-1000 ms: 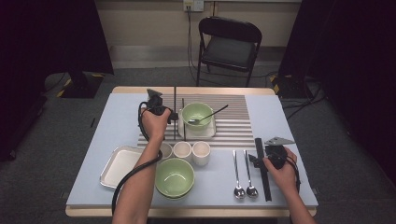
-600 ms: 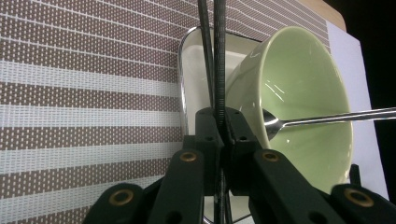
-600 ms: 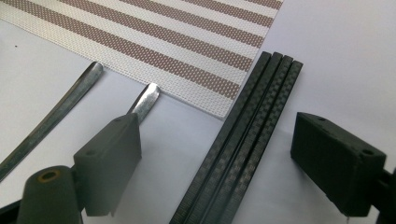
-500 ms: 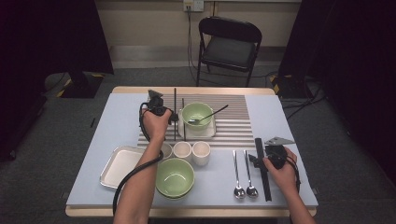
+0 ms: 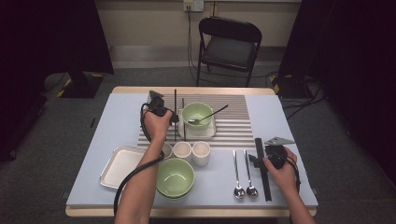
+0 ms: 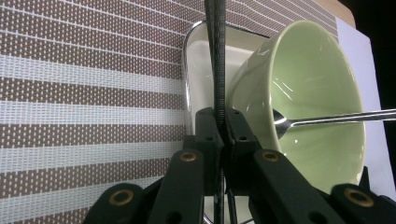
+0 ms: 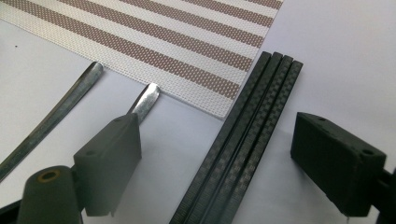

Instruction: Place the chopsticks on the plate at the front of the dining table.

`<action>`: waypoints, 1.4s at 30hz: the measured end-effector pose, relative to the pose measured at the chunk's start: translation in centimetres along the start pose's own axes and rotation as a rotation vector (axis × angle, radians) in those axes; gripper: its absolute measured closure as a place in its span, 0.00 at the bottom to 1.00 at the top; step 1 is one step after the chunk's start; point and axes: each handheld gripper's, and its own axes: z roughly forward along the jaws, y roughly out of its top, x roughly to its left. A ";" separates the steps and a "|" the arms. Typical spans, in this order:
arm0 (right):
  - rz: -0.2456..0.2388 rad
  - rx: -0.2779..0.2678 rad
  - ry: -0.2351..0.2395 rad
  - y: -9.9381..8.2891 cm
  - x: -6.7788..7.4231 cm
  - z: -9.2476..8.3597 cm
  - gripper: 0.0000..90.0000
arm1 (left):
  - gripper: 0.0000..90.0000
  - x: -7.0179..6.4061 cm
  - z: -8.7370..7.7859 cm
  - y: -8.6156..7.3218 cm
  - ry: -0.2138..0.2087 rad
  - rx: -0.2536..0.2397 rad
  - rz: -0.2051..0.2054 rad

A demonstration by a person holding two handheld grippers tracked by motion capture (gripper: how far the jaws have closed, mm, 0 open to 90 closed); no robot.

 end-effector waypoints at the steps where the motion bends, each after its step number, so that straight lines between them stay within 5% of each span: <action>1: 0.000 0.000 0.000 0.0 0.0 0.0 0.17 | 0.96 0.0 0.1 0.0 0.001 -0.001 -0.001; 42: 0.000 -0.001 0.000 0.0 0.0 0.0 0.17 | 0.96 -0.1 1.6 -0.7 0.016 0.032 -0.009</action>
